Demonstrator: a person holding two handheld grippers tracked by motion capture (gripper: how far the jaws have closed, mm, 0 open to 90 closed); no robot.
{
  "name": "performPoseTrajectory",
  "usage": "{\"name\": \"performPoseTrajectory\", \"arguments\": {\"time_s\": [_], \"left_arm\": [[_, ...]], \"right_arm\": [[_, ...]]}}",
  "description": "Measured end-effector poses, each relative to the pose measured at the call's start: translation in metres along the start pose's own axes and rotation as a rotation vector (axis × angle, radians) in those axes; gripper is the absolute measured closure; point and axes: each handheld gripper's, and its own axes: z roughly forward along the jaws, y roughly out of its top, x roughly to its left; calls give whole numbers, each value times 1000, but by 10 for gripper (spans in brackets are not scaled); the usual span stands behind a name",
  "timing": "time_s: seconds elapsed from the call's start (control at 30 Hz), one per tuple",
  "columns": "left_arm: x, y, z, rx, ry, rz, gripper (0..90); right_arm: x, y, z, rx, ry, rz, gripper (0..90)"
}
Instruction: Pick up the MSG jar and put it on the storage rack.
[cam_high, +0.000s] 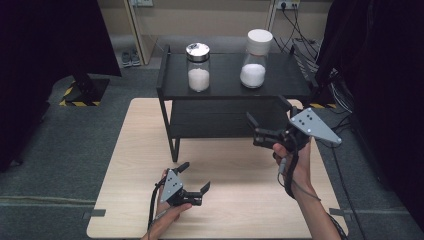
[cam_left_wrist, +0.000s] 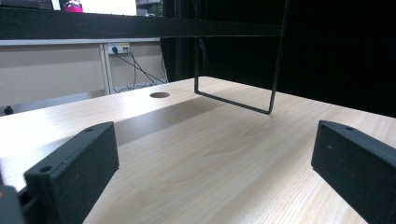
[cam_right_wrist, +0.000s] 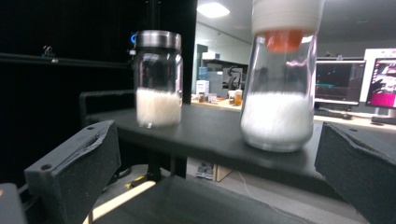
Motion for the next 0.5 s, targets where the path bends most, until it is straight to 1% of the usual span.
{"name": "performPoseTrajectory", "arguments": {"time_s": [0.03,0.1,0.3,0.5], "left_arm": [[0,0,0,-1,1,0,1],[0,0,0,-1,1,-2,1],[0,-1,0,0,-2,1,1],[0,-2,0,-2,0,-6,1]], "right_arm": [[1,-3,-2,4,-3,-13,2],[2,-10,-6,9,0,-22,2],[6,-32,-17,17,8,-29,2],[11,-51,-27,29,11,-41,2]]}}
